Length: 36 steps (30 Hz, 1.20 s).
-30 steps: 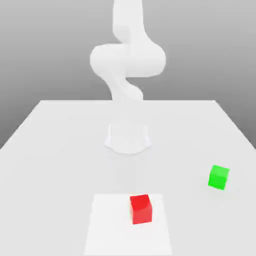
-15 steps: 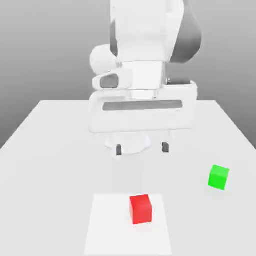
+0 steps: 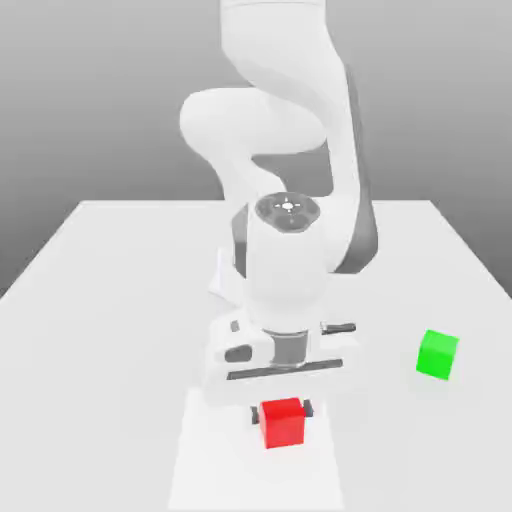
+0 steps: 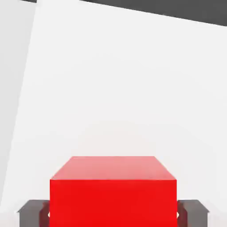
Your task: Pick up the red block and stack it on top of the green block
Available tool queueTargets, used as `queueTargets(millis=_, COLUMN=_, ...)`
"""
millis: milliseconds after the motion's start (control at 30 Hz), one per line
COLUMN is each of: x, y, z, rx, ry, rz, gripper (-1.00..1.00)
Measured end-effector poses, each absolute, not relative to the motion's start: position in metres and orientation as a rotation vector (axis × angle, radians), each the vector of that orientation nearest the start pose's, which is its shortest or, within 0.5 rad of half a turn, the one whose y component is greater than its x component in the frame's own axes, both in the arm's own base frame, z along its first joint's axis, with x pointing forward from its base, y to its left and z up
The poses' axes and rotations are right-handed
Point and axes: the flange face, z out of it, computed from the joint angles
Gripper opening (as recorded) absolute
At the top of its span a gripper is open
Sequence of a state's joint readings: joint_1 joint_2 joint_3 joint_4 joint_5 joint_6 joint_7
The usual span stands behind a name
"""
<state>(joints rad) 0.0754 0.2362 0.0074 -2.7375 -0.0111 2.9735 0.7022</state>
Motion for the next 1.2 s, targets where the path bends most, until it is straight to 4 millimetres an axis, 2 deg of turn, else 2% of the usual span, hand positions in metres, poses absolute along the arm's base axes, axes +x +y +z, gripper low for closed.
queueTargets(millis=100, x=0.386, y=0.033, z=0.147, rx=-2.998, ry=0.941, rz=0.000, gripper=-1.00)
queueTargets(millis=300, x=0.386, y=0.033, z=0.200, rx=-2.998, ry=0.941, rz=0.000, gripper=-1.00)
queueTargets(millis=333, x=0.385, y=0.043, z=0.206, rx=-3.017, ry=0.876, rz=0.000, gripper=-1.00)
queueTargets(millis=567, x=0.359, y=0.132, z=0.222, rx=-3.140, ry=0.128, rz=0.000, gripper=-1.00)
queueTargets(millis=800, x=0.316, y=0.207, z=0.233, rx=-3.078, ry=-0.634, rz=0.001, gripper=-1.00)
queueTargets(millis=1067, x=0.245, y=0.279, z=0.245, rx=-2.777, ry=-1.470, rz=0.003, gripper=-1.00)
queueTargets(millis=1200, x=0.237, y=0.288, z=0.217, rx=-2.724, ry=-1.566, rz=0.003, gripper=-1.00)
